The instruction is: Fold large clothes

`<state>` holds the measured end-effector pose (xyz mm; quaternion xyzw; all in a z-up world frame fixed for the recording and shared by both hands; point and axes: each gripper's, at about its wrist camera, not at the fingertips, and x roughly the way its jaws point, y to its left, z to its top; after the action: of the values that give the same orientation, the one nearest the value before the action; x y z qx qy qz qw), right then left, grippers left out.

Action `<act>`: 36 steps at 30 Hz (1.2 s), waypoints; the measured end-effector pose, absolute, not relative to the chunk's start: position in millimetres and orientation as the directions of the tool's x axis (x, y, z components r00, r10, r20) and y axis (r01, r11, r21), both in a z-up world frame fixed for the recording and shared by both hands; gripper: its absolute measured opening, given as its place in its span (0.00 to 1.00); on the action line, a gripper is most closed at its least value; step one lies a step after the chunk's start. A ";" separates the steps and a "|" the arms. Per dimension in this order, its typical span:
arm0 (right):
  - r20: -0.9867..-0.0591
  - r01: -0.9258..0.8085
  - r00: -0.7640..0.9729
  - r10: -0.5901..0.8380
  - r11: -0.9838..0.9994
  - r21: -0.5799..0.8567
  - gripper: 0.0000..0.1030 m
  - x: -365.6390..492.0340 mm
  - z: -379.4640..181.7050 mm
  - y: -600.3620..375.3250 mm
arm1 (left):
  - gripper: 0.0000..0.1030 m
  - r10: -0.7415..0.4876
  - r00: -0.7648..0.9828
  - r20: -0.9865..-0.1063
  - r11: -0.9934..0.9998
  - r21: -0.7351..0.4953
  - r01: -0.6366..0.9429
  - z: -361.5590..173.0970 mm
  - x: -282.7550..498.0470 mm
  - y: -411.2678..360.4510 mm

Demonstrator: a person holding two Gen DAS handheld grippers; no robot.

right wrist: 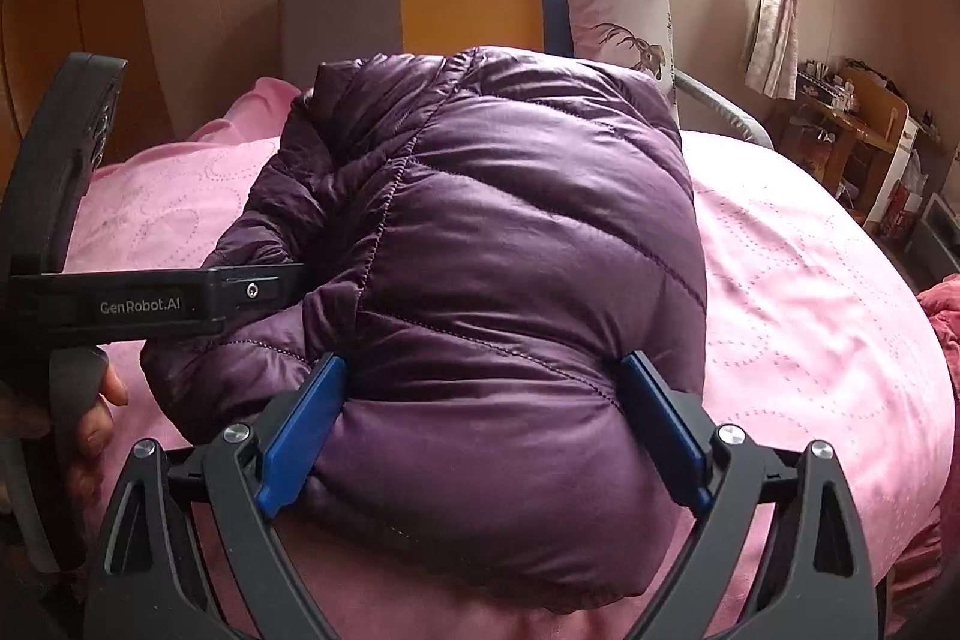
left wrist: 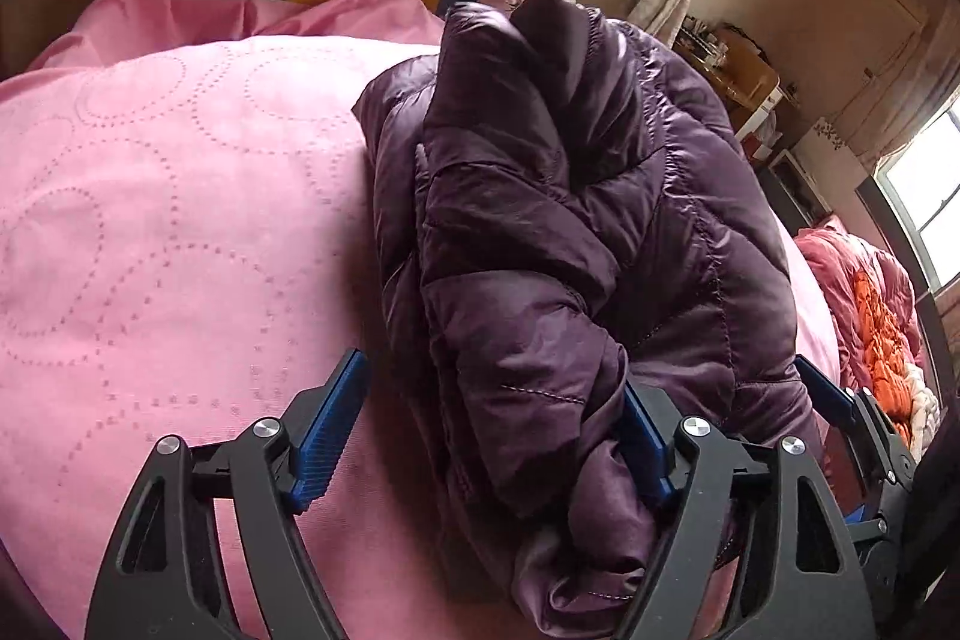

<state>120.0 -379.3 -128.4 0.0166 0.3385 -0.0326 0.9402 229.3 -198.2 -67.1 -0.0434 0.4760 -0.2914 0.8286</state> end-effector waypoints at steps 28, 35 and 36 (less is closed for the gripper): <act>-0.643 0.221 0.748 -0.164 0.975 0.008 0.98 73.3 -113.1 -365.0 | 0.96 -0.351 0.645 -0.679 0.921 -0.125 0.370 -26.9 150.3 -168.2; -0.634 0.295 0.740 -0.225 0.956 0.005 0.98 56.6 -105.9 -358.2 | 0.96 -0.342 0.662 -0.666 0.927 -0.123 0.355 -19.9 138.0 -160.8; -0.626 0.310 0.742 -0.240 0.951 0.003 0.98 53.2 -103.4 -357.9 | 0.96 -0.340 0.665 -0.665 0.928 -0.122 0.352 -19.6 137.2 -159.0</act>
<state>53.2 -357.9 -103.4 0.0535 0.3277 -0.1477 0.9317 137.2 -159.0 -19.6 0.0086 0.3625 -0.1897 0.9124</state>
